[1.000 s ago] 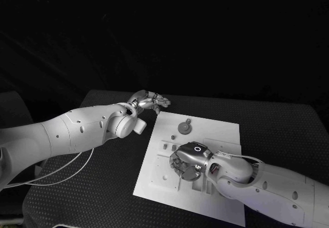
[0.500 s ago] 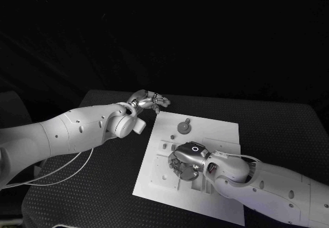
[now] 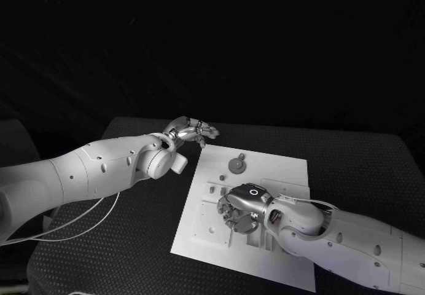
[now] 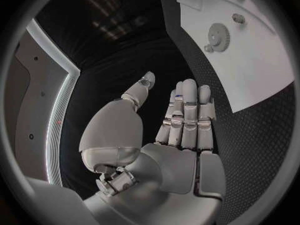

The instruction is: Assemble the parts on the task board

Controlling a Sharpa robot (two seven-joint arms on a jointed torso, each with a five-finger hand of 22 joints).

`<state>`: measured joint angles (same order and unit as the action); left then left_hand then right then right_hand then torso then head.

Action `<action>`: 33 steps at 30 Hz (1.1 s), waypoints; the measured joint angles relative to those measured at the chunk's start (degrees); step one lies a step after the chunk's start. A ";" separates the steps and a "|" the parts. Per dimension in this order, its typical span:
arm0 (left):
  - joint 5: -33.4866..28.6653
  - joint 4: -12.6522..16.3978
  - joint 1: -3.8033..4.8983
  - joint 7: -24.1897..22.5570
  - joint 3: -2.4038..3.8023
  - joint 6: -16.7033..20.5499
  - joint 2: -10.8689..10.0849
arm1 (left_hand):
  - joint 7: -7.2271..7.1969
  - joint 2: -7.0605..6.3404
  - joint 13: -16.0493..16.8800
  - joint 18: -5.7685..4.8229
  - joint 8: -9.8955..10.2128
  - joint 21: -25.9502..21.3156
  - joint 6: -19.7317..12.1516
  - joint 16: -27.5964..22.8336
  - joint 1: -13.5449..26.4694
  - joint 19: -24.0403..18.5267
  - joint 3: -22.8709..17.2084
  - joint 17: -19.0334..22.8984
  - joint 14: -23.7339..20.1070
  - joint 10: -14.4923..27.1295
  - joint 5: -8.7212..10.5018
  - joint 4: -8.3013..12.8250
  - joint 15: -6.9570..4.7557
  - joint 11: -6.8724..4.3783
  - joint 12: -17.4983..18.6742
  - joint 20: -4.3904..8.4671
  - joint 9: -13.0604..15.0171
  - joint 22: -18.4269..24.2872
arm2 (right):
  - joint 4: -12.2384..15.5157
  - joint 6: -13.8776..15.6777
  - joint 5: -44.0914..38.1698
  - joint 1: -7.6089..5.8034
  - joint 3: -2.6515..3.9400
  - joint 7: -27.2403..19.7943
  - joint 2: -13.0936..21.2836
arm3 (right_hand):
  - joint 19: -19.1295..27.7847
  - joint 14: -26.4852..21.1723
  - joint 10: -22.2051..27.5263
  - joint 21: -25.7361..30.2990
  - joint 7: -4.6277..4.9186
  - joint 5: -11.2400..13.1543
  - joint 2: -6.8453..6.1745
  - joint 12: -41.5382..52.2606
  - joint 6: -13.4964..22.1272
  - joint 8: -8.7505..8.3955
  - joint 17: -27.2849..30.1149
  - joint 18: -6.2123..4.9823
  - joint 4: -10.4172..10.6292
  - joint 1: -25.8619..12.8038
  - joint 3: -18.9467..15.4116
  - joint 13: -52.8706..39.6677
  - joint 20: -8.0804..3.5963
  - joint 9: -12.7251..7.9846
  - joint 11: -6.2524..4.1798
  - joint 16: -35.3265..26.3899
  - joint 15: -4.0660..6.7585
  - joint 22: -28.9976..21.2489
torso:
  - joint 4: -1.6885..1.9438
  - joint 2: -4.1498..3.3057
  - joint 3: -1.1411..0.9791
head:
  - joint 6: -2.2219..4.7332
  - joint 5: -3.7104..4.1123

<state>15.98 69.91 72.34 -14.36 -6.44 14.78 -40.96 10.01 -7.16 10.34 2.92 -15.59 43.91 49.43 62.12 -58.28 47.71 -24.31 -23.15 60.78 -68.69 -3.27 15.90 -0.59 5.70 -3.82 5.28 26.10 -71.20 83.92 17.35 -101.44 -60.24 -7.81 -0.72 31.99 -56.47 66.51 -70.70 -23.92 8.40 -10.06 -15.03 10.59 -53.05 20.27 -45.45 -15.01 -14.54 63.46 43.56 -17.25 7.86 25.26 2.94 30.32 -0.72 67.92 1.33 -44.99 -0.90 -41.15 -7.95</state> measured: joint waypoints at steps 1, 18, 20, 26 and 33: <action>0.00 0.00 0.00 0.01 0.00 -0.01 0.00 | 0.00 0.00 0.00 -0.01 0.00 0.00 0.00 0.00 0.00 0.00 0.00 0.00 0.00 0.00 0.00 0.00 0.00 0.00 0.00 0.00 0.00 0.00 | 0.01 0.04 0.18 0.00 -0.01 -0.06 0.06 | 0.00 0.00 0.08 0.00 0.19 -0.24 0.00 0.00 0.19 0.00 -0.09 -0.02 0.10 0.00 -0.11 0.00 0.00 -0.03 -0.07 -0.03 0.00 0.04 | 0.01 0.00 -0.01 | 0.01 0.00; 0.00 -0.19 0.01 0.14 0.00 -0.09 -0.14 | -0.01 0.00 -0.07 -0.41 0.00 0.00 -0.01 0.00 0.00 0.23 0.00 -0.13 0.00 0.21 0.00 0.00 0.00 0.20 0.00 0.22 -0.05 0.00 | 2.06 0.62 1.17 -0.12 -0.24 -0.18 1.96 | 0.20 -0.20 4.84 -0.37 1.35 -0.82 -0.80 -4.46 2.78 -0.99 -1.18 0.04 0.23 0.20 -1.82 0.80 -0.20 -0.30 3.23 -0.03 -0.19 0.39 | 0.05 0.00 -0.01 | 0.37 0.27; 0.00 -0.25 0.01 0.14 0.00 -0.09 -0.15 | -0.01 0.00 -0.07 -0.36 0.00 0.00 -0.01 0.00 0.00 0.24 0.00 -0.13 0.00 0.22 0.00 0.00 0.00 0.20 0.00 0.22 -0.05 0.00 | 2.34 0.72 1.30 -0.38 -0.26 -0.04 2.35 | 0.13 -0.08 5.51 -0.38 1.20 -0.82 -0.80 -4.34 2.63 -0.99 -1.31 0.49 0.32 0.20 -1.90 0.83 -0.27 -0.27 3.90 -0.03 -0.12 0.54 | 0.04 0.00 -0.01 | 0.48 0.37; 0.00 -0.44 0.01 0.14 -0.01 -0.09 -0.14 | -0.01 0.00 -0.09 -0.30 0.00 0.00 -0.01 0.00 0.00 0.19 0.00 -0.19 0.00 0.22 0.00 0.00 0.00 0.20 0.00 0.25 -0.05 0.00 | 3.73 1.42 2.25 -1.38 -0.08 0.15 3.81 | -0.50 0.72 5.51 -1.00 1.20 -0.82 -0.80 -4.16 2.63 -0.99 -1.81 0.83 0.72 0.20 -2.31 0.08 -0.86 -0.21 3.91 -0.02 0.02 0.61 | 0.01 0.02 -0.01 | 0.82 0.60; 0.00 -0.65 0.02 0.14 -0.01 -0.08 -0.12 | -0.01 0.00 -0.11 -0.29 0.00 0.00 -0.01 0.00 0.00 0.19 0.00 -0.18 0.00 0.22 0.00 0.00 0.00 0.20 0.00 0.25 -0.04 0.00 | 5.51 2.27 3.42 -2.56 0.76 0.19 4.93 | -0.95 0.87 5.51 -1.04 1.20 -0.82 -0.80 -4.17 2.63 -0.95 -2.05 0.86 0.79 0.20 -2.38 -0.03 -0.92 -0.16 3.91 0.19 0.01 0.72 | -0.02 0.03 -0.01 | 1.24 0.94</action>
<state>15.97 69.27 72.36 -14.22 -6.44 14.71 -41.08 10.00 -7.16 10.23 2.63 -15.59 43.92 49.42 62.12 -58.28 47.90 -24.31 -23.33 60.78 -68.47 -3.27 15.90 -0.59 5.90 -3.82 5.53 26.06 -71.20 89.43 19.63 -98.02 -62.80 -7.05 -0.54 36.92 -57.41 67.38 -65.19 -24.96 9.60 -10.87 -15.84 6.42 -50.42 19.32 -47.50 -14.15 -13.75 63.66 41.19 -17.28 6.94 25.10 6.85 30.51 -0.71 68.64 1.31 -44.96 -0.90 -39.92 -7.01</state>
